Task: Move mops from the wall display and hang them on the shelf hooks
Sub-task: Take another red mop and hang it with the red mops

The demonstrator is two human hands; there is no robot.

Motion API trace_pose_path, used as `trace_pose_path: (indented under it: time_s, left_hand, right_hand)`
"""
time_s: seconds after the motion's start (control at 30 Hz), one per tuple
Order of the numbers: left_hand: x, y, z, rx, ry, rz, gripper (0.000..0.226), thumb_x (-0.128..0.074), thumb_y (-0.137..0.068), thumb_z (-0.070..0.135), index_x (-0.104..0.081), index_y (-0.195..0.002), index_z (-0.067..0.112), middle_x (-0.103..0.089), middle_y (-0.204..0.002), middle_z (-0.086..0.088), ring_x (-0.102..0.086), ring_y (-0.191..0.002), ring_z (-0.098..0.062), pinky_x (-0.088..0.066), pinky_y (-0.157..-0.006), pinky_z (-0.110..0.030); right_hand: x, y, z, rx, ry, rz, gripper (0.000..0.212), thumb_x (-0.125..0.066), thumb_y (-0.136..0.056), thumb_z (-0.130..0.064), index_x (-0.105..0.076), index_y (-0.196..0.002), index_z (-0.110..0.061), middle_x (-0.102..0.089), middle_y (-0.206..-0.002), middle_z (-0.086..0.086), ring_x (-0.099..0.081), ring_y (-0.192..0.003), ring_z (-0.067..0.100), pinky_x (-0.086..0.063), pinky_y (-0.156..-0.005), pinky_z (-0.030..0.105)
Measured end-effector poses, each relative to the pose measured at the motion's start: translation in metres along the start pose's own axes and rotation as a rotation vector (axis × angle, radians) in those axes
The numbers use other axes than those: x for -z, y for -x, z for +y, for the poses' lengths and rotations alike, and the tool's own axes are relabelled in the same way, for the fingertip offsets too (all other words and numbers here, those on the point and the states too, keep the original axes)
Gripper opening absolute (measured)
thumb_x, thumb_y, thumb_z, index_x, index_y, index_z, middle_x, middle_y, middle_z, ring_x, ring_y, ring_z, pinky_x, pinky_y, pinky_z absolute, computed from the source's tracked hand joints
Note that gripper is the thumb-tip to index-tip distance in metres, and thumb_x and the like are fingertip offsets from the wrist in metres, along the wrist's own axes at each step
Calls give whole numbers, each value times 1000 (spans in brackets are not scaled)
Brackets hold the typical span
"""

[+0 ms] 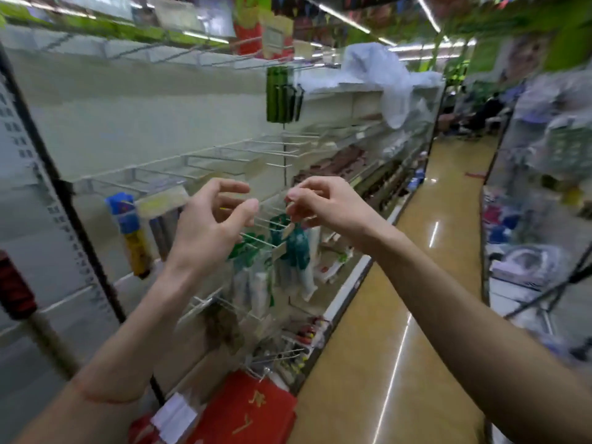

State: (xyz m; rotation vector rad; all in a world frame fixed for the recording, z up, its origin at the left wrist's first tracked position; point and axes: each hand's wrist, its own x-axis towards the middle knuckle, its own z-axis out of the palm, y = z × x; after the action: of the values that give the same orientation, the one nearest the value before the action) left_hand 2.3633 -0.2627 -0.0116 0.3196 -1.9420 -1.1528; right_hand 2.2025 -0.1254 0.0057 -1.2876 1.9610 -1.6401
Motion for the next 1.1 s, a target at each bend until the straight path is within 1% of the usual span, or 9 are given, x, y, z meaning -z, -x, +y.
trace_pose_path:
  time_s: [0.07, 0.2, 0.3, 0.4, 0.57, 0.77, 0.9, 1.0, 1.1]
  left_hand:
    - [-53, -20, -4, -9, 21, -53, 15, -73, -98, 21, -65, -105, 31, -76, -97, -3, -76, -80, -13, -55, -59, -19]
    - [-159, -58, -11, -24, 42, -168, 14, -72, -98, 25, -65, -104, 36, -76, -99, 1, -77, -86, -12, -55, -64, -20]
    - [-229, -82, -16, -19, 66, -256, 13, -72, -98, 28, -66, -105, 37, -77, -105, 1, -77, -94, -17, -55, -66, -21]
    - [-292, -107, -25, -12, 81, -337, 12, -71, -98, 27, -66, -108, 32, -76, -107, 0, -76, -94, -15, -57, -64, -20]
    - [-393, -155, -62, 18, 121, -465, 15, -70, -98, 27, -67, -113, 26, -76, -107, 0, -75, -97, -17, -58, -71, -31]
    - [-520, -232, -126, 6, 208, -606, 25, -70, -98, 31, -68, -121, 22, -75, -108, 1, -74, -93, -6, -55, -71, -22]
    - [-607, -286, -154, 26, 250, -724, 22, -70, -98, 25, -68, -118, 17, -75, -105, -5, -75, -95, -20, -55, -71, -31]
    - [-670, -320, -159, 24, 258, -804, 22, -68, -99, 25, -67, -119, 18, -73, -105, -3, -73, -97, -19, -60, -78, -38]
    - [-734, -343, -160, 19, 289, -885, 20, -68, -100, 25, -65, -119, 20, -72, -105, 0, -73, -97, -17, -58, -74, -30]
  right_hand:
    - [47, 4, 25, -24, 12, 36, 29, -61, -102, -21, -70, -110, 6, -78, -101, 21, -71, -81, 21, -57, -71, 31]
    - [132, 7, 76, -96, 51, 137, 28, -63, -101, -25, -73, -107, 0, -79, -100, 19, -76, -87, 27, -61, -78, 42]
    - [191, 6, 111, -161, 26, 220, 26, -63, -100, -24, -73, -105, 0, -78, -101, 20, -74, -83, 21, -58, -74, 34]
    - [244, 4, 148, -216, 20, 287, 24, -62, -101, -23, -73, -106, -2, -77, -102, 19, -72, -86, 19, -60, -78, 34]
    - [318, -6, 220, -331, 17, 444, 23, -63, -100, -25, -72, -105, -5, -76, -94, 9, -72, -84, 17, -60, -80, 36]
    - [403, -37, 306, -478, 76, 682, 19, -64, -100, -23, -71, -101, -5, -77, -93, 13, -71, -82, 18, -60, -79, 36]
    - [456, -65, 357, -576, 95, 811, 11, -64, -99, -23, -71, -95, -15, -76, -91, 8, -71, -84, 20, -57, -76, 33]
    - [494, -79, 387, -623, 74, 938, 11, -65, -98, -23, -72, -96, -14, -76, -90, 8, -70, -82, 18, -58, -77, 34]
    - [536, -87, 417, -650, 41, 1050, 11, -66, -97, -24, -72, -95, -15, -76, -86, 4, -72, -81, 19, -59, -81, 40]
